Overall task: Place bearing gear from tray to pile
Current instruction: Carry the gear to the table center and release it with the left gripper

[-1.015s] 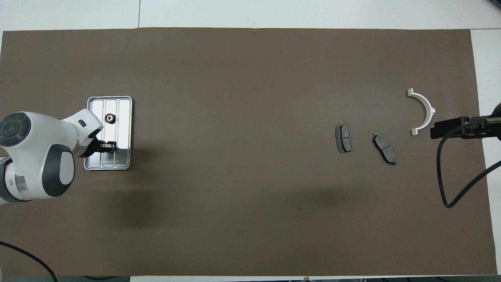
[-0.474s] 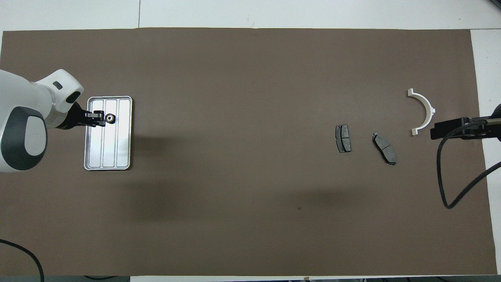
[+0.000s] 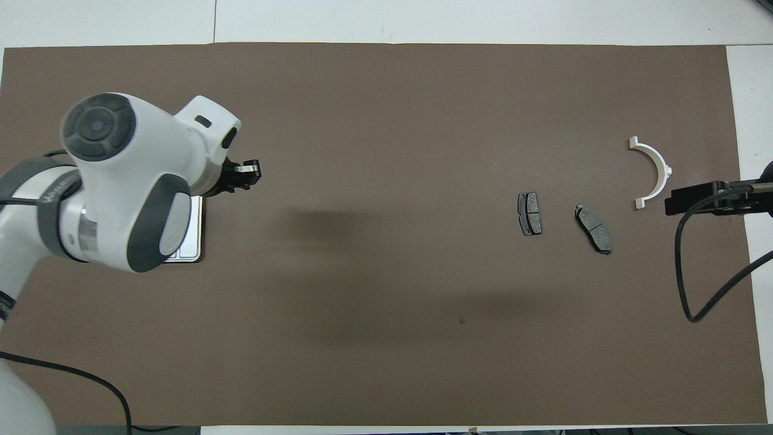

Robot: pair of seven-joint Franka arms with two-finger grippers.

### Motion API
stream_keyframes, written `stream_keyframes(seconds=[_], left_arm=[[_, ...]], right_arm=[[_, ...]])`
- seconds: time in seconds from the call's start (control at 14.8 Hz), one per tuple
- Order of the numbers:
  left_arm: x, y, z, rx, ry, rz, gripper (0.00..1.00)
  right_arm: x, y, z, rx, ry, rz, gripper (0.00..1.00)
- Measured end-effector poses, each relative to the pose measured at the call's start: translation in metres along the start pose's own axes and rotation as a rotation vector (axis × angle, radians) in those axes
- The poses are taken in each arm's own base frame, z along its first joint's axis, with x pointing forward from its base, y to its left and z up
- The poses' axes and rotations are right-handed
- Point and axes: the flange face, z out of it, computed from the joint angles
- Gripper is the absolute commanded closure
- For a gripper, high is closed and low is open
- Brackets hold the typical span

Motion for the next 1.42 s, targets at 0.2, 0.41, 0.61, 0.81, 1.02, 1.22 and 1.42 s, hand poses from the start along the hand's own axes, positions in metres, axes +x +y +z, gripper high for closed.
stream_keyframes(seconds=[0.2, 0.41, 0.61, 0.81, 1.02, 1.22, 1.42], left_arm=[[-0.044, 0.076, 0.014, 0.015, -0.015, -0.049, 1.0], [-0.06, 0.132, 0.041, 0.028, -0.029, -0.084, 1.0], [-0.055, 0.164, 0.075, 0.026, -0.031, -0.104, 1.0], [-0.055, 0.178, 0.098, 0.002, -0.011, -0.113, 1.0], [-0.055, 0.178, 0.104, -0.001, -0.008, -0.123, 1.0], [-0.067, 0.18, 0.118, -0.004, -0.008, -0.122, 1.0], [-0.08, 0.183, 0.13, 0.003, -0.016, -0.117, 1.0]], right_arm=[[0.0, 0.0, 0.0, 0.0, 0.0, 0.0, 0.0], [0.0, 0.0, 0.0, 0.0, 0.0, 0.0, 0.0], [0.0, 0.001, 0.0, 0.0, 0.0, 0.001, 0.0], [0.0, 0.001, 0.0, 0.0, 0.0, 0.001, 0.0], [0.0, 0.001, 0.0, 0.0, 0.0, 0.002, 0.0], [0.0, 0.001, 0.0, 0.0, 0.0, 0.002, 0.0], [0.0, 0.001, 0.0, 0.0, 0.0, 0.002, 0.0]])
